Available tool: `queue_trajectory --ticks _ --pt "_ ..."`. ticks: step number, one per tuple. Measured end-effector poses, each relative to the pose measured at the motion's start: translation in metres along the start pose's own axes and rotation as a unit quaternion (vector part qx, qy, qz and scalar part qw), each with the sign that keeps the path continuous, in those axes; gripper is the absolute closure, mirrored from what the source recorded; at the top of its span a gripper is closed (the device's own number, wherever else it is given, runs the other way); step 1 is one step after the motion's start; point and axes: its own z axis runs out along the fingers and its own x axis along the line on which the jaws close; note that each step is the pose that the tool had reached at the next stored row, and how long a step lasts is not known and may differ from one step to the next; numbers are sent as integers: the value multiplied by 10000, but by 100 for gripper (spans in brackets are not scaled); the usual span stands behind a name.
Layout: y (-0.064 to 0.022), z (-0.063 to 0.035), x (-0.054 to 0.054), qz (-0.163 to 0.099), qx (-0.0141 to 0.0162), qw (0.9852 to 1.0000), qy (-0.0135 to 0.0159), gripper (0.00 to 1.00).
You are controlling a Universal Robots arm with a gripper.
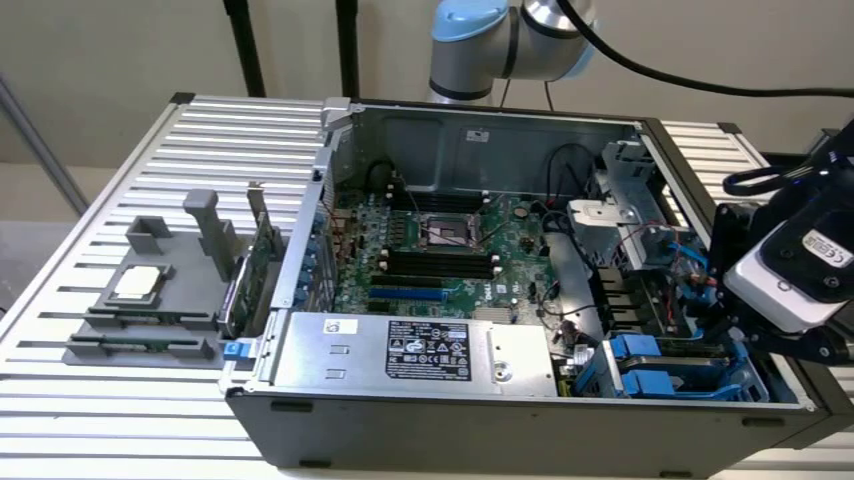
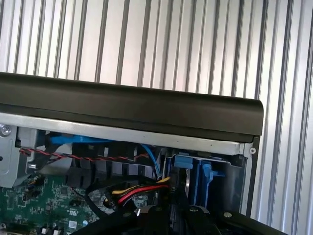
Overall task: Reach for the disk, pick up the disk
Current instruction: 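Pick up the disk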
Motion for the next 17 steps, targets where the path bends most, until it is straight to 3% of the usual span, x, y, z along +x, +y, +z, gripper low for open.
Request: queue_trajectory --ticks 12,17 --pt "-73 32 52 145 6 9998 -112 82" --pt "-74 33 56 146 6 9998 -117 82"
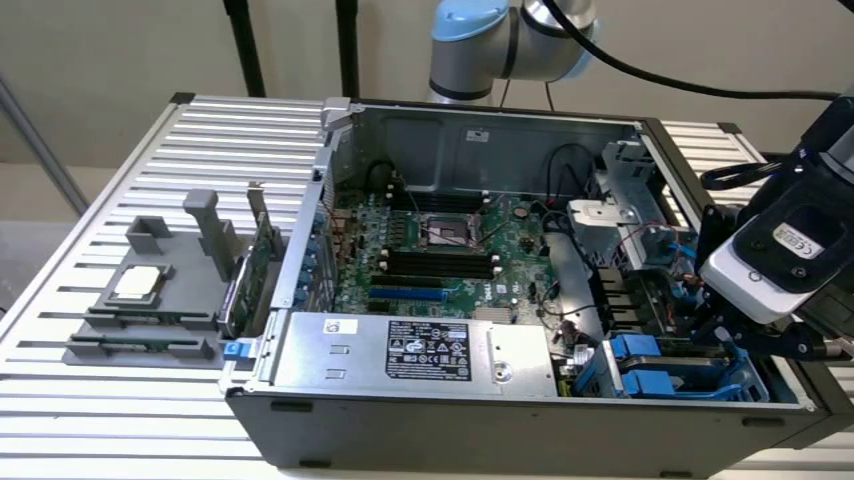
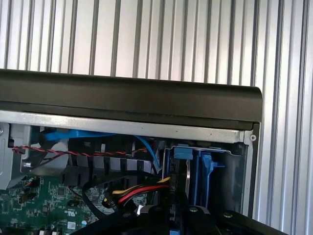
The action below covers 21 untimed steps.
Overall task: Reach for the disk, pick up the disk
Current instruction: 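Pick up the disk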
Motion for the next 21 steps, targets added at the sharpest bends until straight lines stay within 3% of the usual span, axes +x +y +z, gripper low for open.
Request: queue_trajectory --ticks 9,16,21 --pt "0 0 0 0 -3 10000 0 82" --pt "-8 21 0 -5 -112 9999 10 82" --pt "-29 27 0 -6 -149 9999 8 82"
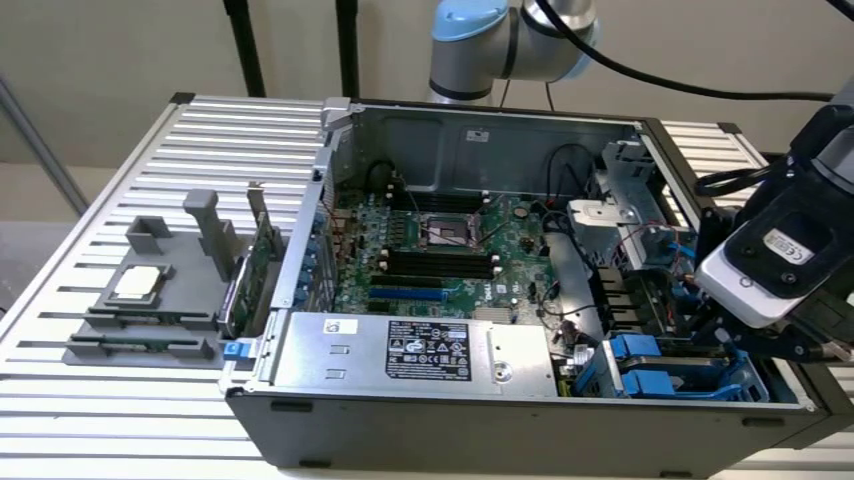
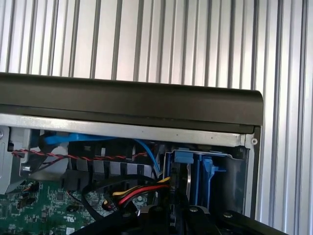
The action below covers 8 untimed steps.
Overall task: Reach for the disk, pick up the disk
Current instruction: 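Pick up the disk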
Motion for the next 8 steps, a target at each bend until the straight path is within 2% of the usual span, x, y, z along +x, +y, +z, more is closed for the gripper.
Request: queue_trajectory --ticks 3,8 --pt "-18 4 -1 -1 -27 10000 -1 82" --pt "-52 17 -2 -4 -105 9999 -5 82"
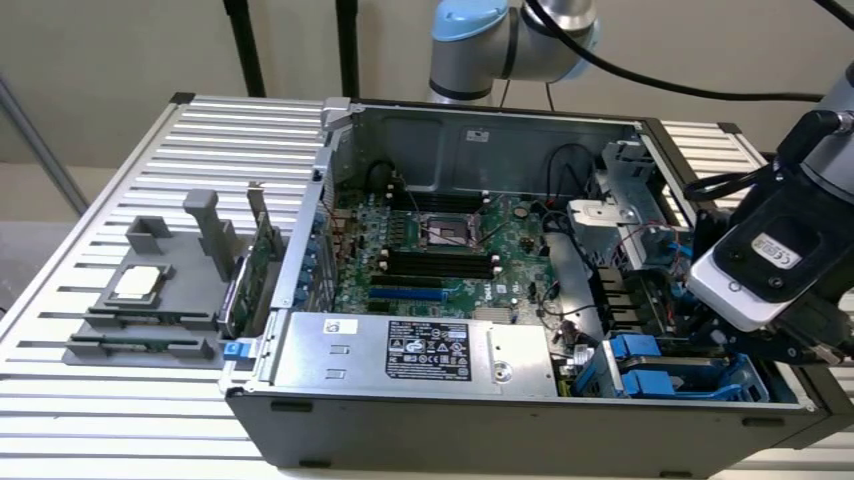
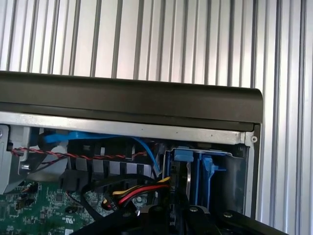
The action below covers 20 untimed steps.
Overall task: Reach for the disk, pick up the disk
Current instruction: 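Pick up the disk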
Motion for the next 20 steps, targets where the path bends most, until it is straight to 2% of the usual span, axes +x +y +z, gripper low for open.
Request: queue_trajectory --ticks 4,20 --pt "-27 3 1 -2 -48 10000 -3 82" --pt "-44 29 0 -5 -138 9999 -6 82"
